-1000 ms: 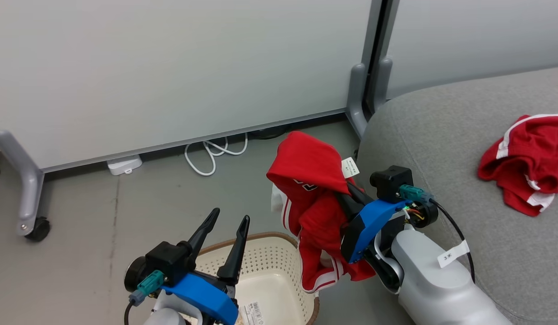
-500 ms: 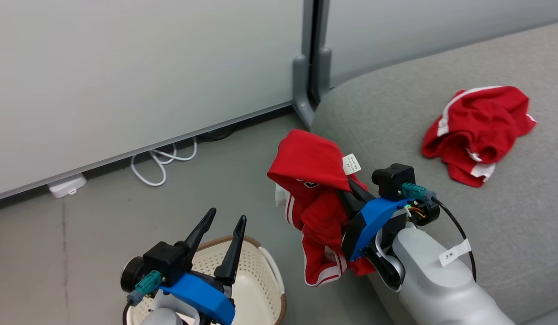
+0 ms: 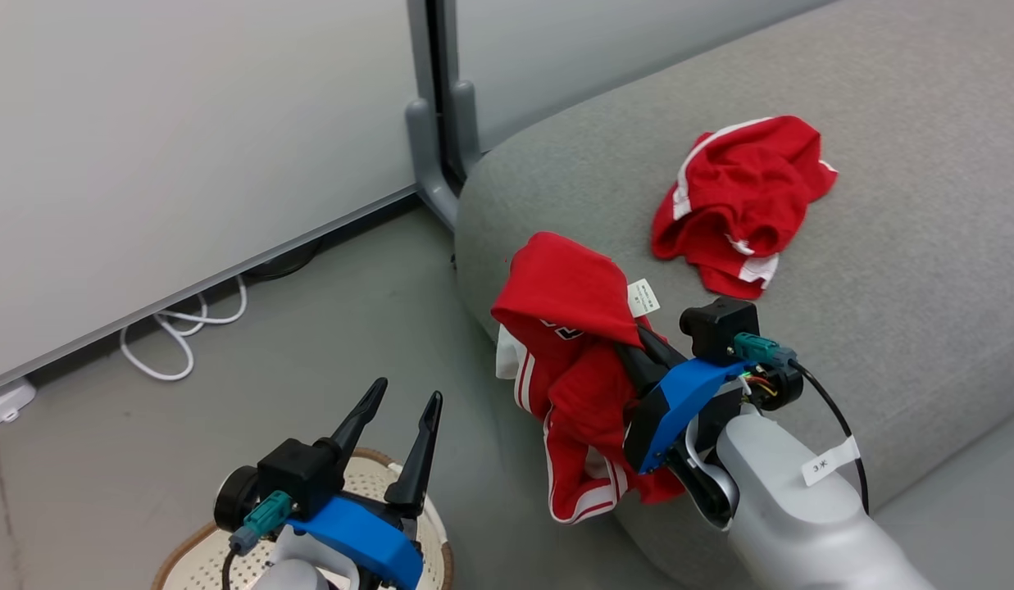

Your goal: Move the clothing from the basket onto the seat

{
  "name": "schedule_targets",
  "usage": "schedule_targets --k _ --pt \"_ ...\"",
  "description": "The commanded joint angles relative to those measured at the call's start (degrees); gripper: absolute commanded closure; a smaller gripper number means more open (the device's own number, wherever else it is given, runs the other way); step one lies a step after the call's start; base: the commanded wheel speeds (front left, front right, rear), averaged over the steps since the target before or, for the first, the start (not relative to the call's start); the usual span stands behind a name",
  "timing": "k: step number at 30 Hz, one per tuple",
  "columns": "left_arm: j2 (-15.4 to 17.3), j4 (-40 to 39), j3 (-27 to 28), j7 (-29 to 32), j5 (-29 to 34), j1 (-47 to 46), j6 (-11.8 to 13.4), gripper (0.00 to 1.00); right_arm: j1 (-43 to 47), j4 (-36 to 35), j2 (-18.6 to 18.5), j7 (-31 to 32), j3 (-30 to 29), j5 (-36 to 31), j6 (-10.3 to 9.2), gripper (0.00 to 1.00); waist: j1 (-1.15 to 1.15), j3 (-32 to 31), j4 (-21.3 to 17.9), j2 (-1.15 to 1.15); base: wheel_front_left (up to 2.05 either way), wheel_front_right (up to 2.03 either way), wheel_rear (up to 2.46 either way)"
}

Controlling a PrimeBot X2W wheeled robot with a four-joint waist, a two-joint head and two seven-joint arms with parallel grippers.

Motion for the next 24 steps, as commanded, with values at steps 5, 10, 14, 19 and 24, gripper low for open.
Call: schedule_targets --k 5,10,14,19,24 --pt "0.2 -0.2 0.1 -0.1 0.9 -0.3 -0.1 0.0 0.9 -0.5 -0.1 -0.2 -0.6 0.0 0.01 1.0 0.0 0.3 -3.3 0.0 0.0 0.0 0.0" --pt "0.2 -0.2 0.3 -0.1 1.3 0.1 -0.1 0.0 1.1 -0.7 -0.3 -0.2 -1.0 -0.4 0.01 1.0 0.0 0.3 -4.9 0.0 0.0 0.0 0.0" --pt "0.1 0.0 0.3 -0.1 1.7 0.1 -0.1 0.0 1.4 -0.9 -0.3 -0.2 -1.1 -0.4 0.01 1.0 0.0 0.3 -5.8 0.0 0.0 0.0 0.0" --pt "0.1 0.0 0.4 -0.1 1.9 0.2 -0.1 0.0 1.5 -0.9 -0.3 -0.2 -1.3 -0.8 0.01 1.0 0.0 0.3 -6.3 0.0 0.0 0.0 0.0" --pt "0.2 -0.2 0.2 -0.1 1.8 -0.1 -0.1 0.0 1.4 -1.2 -0.3 -0.2 -2.0 -0.8 0.01 1.0 0.0 0.8 -6.2 0.0 0.0 0.0 0.0"
